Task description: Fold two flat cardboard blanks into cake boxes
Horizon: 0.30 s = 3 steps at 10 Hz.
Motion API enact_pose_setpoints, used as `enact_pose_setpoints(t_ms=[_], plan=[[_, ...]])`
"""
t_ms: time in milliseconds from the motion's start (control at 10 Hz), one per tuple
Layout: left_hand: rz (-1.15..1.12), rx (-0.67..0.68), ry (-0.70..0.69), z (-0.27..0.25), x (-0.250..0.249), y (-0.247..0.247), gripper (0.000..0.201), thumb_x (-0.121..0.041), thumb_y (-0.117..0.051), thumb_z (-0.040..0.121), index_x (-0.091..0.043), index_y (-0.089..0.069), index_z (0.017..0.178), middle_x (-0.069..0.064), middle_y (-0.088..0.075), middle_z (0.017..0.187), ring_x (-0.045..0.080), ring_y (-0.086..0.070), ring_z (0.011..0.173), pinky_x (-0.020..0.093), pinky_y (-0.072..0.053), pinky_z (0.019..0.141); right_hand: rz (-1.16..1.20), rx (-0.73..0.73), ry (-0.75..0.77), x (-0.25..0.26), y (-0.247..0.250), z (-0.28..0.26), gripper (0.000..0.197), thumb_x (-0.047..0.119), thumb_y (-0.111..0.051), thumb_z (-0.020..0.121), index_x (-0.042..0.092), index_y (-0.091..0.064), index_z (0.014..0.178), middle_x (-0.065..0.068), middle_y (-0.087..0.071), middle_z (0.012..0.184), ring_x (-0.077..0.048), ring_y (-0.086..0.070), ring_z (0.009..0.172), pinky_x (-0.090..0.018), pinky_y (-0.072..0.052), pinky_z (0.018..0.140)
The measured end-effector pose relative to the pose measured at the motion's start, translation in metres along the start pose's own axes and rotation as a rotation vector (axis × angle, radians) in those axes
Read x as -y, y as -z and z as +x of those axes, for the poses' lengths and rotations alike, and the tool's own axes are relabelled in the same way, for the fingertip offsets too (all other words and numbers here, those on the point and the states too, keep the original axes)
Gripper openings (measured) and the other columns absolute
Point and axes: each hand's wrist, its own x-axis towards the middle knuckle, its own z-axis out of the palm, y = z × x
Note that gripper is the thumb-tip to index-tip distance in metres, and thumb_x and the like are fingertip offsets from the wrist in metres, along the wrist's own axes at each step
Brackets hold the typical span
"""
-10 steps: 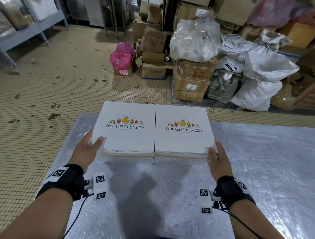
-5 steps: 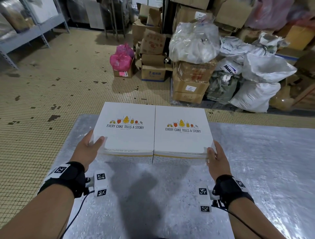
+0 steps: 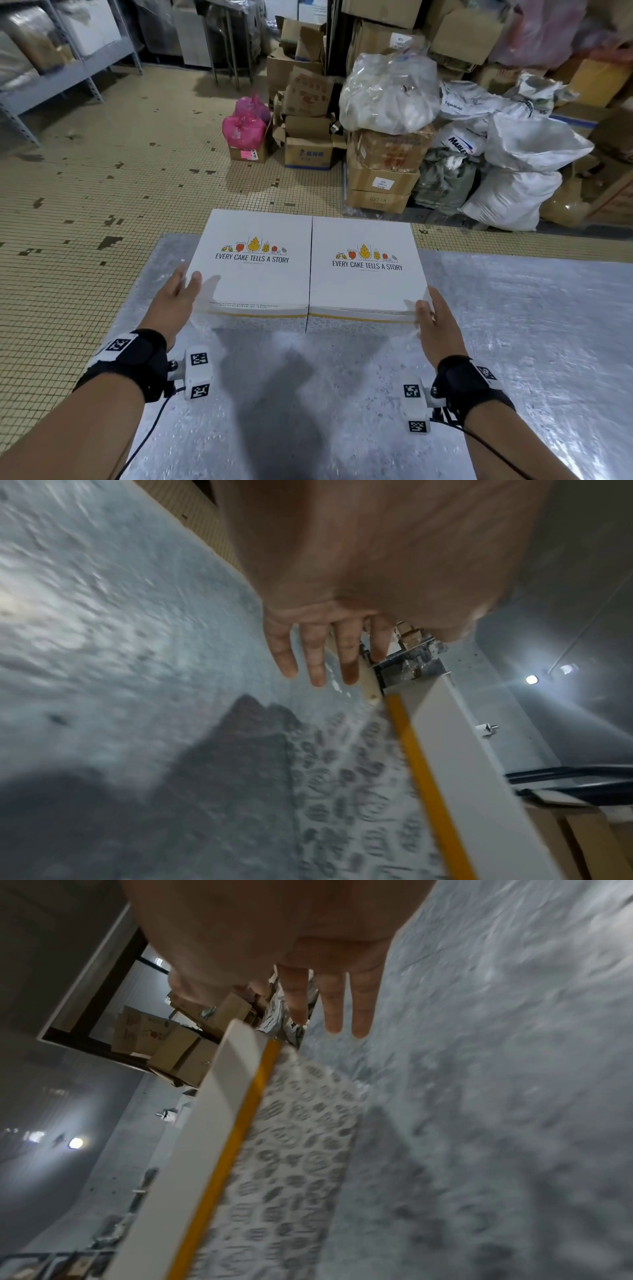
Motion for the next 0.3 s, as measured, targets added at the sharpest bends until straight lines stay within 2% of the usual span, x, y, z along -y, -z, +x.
enact_pose_setpoints(t_ms=[100,200,300], plan=[[-0.047,-0.12,0.034,0.001,0.013,0.011,0.066,-0.076,-0.042,0.086,-0.04,-0.049,0.14,-0.007,-0.056,0.141,0.026,-0.054,0.126,0.049,-0.039,0.11,0.068,-0.022,-0.014,-0.001,0.007,-0.004,0.072,0.07,-0.042,0.089,0.044,-0.02,0.152,0.0,-0.056,0.131,-0.027,-0.054,0.125,-0.054,-0.045,0.105],[-0.12,-0.177,0.046,-0.012,0.028,0.024,0.055,-0.059,-0.041,0.1,-0.021,-0.053,0.137,-0.001,-0.061,0.127,0.026,-0.058,0.115,0.049,-0.042,0.103,0.116,-0.063,-0.039,-0.013,0.022,-0.013,0.071,0.074,-0.04,0.088,0.045,-0.025,0.151,-0.003,-0.057,0.127,-0.032,-0.055,0.124,-0.057,-0.045,0.104],[-0.016,-0.166,0.093,-0.035,0.06,0.041,0.033,-0.041,-0.047,0.103,-0.016,-0.062,0.119,0.009,-0.067,0.114,0.031,-0.063,0.101,0.049,-0.047,0.096,0.041,-0.036,-0.09,-0.052,0.041,-0.031,0.073,0.095,-0.041,0.066,0.058,-0.044,0.129,0.0,-0.061,0.132,-0.023,-0.061,0.118,-0.054,-0.046,0.104]])
